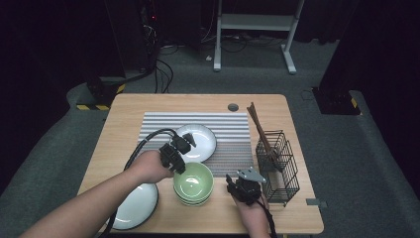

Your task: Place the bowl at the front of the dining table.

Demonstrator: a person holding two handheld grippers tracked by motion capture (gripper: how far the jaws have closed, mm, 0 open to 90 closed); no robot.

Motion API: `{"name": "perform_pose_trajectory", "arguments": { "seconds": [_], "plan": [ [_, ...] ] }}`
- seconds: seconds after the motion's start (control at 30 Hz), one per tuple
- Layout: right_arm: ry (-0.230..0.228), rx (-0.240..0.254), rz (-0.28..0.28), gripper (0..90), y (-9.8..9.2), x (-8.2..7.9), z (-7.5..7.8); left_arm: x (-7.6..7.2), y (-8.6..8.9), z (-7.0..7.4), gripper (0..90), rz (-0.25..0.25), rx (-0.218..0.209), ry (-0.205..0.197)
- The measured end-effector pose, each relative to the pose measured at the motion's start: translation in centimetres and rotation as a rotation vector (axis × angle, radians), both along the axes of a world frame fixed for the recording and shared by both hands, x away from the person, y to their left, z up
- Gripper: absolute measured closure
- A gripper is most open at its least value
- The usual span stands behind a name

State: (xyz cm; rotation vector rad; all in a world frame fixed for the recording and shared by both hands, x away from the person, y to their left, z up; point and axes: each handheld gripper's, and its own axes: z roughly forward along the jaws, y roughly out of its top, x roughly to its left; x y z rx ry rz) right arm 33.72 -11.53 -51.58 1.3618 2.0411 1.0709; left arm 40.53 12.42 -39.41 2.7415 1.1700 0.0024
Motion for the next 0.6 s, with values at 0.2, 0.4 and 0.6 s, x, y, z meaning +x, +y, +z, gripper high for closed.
{"name": "perform_pose_trajectory", "arguments": {
  "seconds": [0.2,0.4,0.6],
  "plan": [
    [-0.001,0.001,0.000,49.5,-0.06,0.03,0.00,0.02,-0.19,0.21,84.5,0.001,-0.005,-0.014],
    [-0.001,0.003,0.002,49.5,-0.05,0.01,0.01,0.08,-0.22,0.52,84.4,-0.012,-0.009,-0.021],
    [-0.001,0.004,0.003,49.4,-0.04,-0.02,0.04,0.07,-0.09,0.76,84.3,-0.017,-0.022,-0.022]
  ]
}}
